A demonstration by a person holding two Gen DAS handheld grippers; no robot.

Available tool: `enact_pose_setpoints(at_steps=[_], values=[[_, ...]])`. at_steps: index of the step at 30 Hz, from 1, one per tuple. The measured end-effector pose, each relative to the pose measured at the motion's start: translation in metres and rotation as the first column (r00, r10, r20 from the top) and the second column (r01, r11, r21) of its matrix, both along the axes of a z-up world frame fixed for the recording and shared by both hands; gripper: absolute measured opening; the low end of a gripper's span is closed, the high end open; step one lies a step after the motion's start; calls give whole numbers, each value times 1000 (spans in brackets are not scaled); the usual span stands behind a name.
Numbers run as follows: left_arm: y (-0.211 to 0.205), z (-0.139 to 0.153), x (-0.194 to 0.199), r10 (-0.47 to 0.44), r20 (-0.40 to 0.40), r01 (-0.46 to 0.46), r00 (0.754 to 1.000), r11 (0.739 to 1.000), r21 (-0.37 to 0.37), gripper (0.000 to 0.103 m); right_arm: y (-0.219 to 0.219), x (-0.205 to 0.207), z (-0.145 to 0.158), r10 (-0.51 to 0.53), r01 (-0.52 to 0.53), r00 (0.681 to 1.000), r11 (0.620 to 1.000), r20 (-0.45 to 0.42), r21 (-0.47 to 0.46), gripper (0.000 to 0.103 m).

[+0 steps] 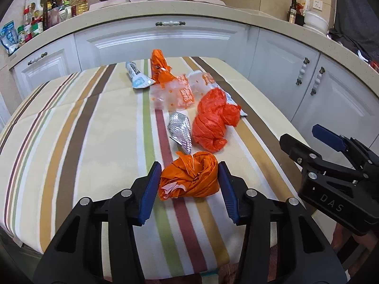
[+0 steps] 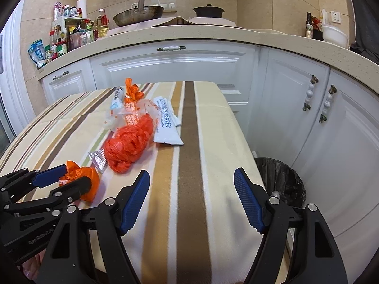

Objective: Collect trash
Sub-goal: 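Grasp the twisted orange bag with the left tool while the right tool grasps the red bag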

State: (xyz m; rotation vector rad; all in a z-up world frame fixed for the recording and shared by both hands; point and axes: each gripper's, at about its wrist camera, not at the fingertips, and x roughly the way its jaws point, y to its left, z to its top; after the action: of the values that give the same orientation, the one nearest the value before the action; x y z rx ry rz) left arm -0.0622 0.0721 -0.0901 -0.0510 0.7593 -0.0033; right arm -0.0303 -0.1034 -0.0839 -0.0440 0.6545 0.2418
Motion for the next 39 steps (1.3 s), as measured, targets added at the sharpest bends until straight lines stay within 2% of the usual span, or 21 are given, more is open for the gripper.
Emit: enact_pose_setpoints(at_steps=[7, 10, 18, 24, 27, 29, 30, 39], values=[[32, 19, -4, 111, 70, -113, 991, 993, 24, 47, 29, 18, 8, 64, -65, 998, 998, 27, 28, 71], [48, 21, -3, 160, 73, -162, 985, 987, 21, 47, 42, 27, 8, 84, -85, 996, 996, 28, 27, 71], [82, 20, 1, 249, 58, -250, 967, 968, 16, 47, 69, 52, -5, 116, -115, 993, 993, -40, 21, 76], [93, 16, 3, 270, 43, -270, 962, 963, 8, 47, 73, 58, -12, 146, -141, 985, 988, -93, 59, 76], [92, 14, 4, 264, 37, -265, 964, 964, 9, 47, 72, 55, -14, 167, -159, 981, 984, -101, 83, 67], [90, 14, 5, 257, 33, -258, 966, 966, 7, 47, 73, 54, -13, 184, -176, 979, 981, -93, 86, 49], [88, 14, 5, 255, 33, -255, 966, 967, 8, 47, 74, 54, -13, 191, -184, 977, 979, -90, 84, 46], [76, 17, 7, 233, 41, -234, 972, 972, 18, 47, 71, 44, -4, 199, -197, 980, 979, -31, 51, 41]])
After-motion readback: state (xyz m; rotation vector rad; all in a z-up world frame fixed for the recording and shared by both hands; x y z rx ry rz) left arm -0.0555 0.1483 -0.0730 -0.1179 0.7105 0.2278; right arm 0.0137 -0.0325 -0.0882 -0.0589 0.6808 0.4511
